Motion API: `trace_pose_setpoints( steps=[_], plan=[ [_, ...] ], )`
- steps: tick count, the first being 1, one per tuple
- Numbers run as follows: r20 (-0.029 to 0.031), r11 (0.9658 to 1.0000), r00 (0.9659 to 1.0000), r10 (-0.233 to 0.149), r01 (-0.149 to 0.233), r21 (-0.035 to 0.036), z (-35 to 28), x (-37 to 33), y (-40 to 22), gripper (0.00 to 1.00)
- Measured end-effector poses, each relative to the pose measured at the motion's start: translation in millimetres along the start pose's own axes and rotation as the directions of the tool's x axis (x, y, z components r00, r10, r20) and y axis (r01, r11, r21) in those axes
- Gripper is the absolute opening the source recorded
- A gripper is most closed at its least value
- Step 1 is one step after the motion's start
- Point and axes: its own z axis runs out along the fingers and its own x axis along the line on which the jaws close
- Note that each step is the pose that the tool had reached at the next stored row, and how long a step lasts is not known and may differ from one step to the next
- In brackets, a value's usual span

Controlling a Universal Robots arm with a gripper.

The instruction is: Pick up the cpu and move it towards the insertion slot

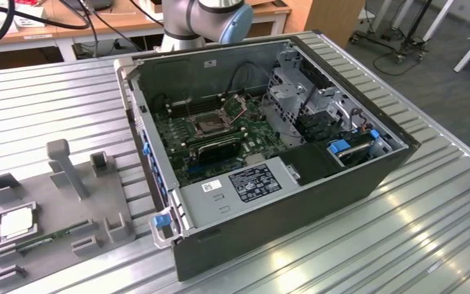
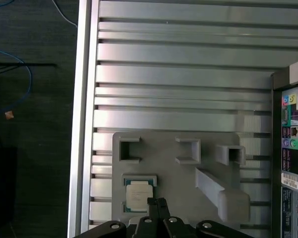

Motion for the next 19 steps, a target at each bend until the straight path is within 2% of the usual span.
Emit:
trace_pose_setpoints(
  steps=[4, 14, 19],
  plan=[
    [0.0000, 1.0000, 1.0000, 0.000, 0.000, 0.0000, 0.3, 3.2, 0.0, 0.11],
    [0.0000, 1.0000, 1.0000, 0.000, 0.000, 0.0000, 0.4, 3.8, 0.0, 0.11],
    [0.0000, 1.0000, 1.0000, 0.000, 0.000, 0.0000, 0.2, 3.8, -3.3, 0.11]
  ],
)
